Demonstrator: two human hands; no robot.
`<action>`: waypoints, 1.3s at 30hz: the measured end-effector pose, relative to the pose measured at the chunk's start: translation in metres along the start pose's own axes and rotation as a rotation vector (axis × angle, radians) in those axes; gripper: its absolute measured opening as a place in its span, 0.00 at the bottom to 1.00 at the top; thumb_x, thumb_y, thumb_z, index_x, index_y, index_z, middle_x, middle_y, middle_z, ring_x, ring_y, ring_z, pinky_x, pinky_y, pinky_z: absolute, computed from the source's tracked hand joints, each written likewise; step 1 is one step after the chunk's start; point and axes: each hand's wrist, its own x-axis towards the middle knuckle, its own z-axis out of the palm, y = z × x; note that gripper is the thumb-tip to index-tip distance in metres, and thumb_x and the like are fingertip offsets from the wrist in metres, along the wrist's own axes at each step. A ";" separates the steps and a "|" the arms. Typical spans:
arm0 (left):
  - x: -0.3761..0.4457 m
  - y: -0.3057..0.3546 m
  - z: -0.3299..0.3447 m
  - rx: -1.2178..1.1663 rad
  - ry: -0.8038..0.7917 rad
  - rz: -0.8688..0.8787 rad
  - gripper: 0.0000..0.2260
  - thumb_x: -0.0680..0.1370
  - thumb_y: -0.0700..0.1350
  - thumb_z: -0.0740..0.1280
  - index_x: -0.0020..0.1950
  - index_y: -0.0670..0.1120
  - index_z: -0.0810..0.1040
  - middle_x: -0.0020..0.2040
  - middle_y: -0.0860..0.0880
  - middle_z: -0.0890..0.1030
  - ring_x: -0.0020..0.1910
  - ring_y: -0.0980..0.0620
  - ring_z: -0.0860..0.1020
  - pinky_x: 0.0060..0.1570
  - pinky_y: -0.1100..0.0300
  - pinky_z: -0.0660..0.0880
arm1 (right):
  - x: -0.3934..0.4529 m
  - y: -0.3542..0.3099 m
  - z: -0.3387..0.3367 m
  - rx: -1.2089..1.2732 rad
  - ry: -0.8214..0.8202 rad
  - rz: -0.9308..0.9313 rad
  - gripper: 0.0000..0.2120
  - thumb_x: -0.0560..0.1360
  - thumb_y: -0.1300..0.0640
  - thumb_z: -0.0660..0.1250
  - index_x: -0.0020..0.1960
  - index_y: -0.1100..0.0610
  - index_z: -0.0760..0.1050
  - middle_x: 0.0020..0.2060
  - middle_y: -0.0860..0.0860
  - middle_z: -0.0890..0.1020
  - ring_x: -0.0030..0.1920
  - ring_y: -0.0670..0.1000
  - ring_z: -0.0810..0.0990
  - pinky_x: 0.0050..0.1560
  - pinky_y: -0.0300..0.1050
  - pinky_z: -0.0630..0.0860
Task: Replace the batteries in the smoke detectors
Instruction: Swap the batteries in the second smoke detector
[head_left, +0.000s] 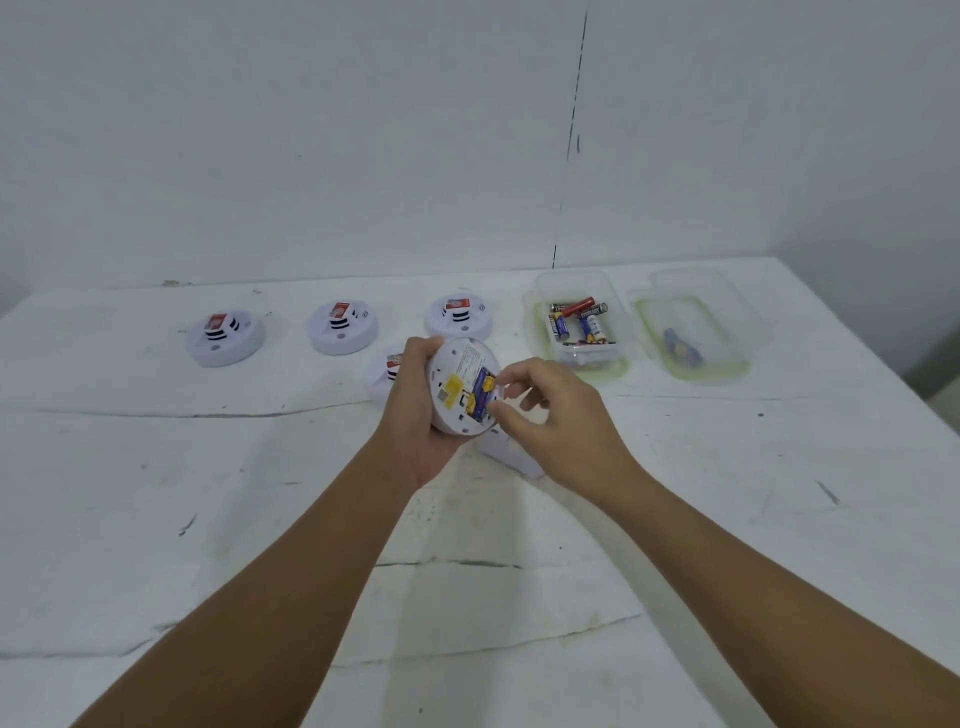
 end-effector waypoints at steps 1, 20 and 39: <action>0.001 -0.001 -0.001 -0.004 -0.006 -0.003 0.16 0.78 0.54 0.62 0.45 0.45 0.84 0.44 0.42 0.81 0.46 0.44 0.79 0.49 0.51 0.74 | -0.001 0.000 0.004 0.007 -0.009 0.008 0.09 0.77 0.52 0.75 0.56 0.49 0.80 0.47 0.42 0.80 0.46 0.44 0.78 0.46 0.32 0.72; 0.003 0.005 -0.011 0.022 0.010 -0.020 0.16 0.81 0.55 0.61 0.48 0.45 0.83 0.44 0.43 0.82 0.52 0.43 0.77 0.57 0.48 0.70 | 0.013 0.004 0.027 0.000 -0.019 -0.010 0.17 0.70 0.53 0.79 0.57 0.49 0.79 0.48 0.45 0.81 0.47 0.45 0.80 0.49 0.41 0.78; 0.010 0.010 -0.014 0.191 -0.006 -0.009 0.16 0.82 0.55 0.60 0.50 0.47 0.83 0.43 0.45 0.85 0.46 0.45 0.82 0.49 0.50 0.77 | 0.017 0.006 0.029 -0.040 -0.040 0.014 0.18 0.68 0.52 0.80 0.54 0.50 0.79 0.47 0.45 0.81 0.44 0.44 0.81 0.47 0.45 0.80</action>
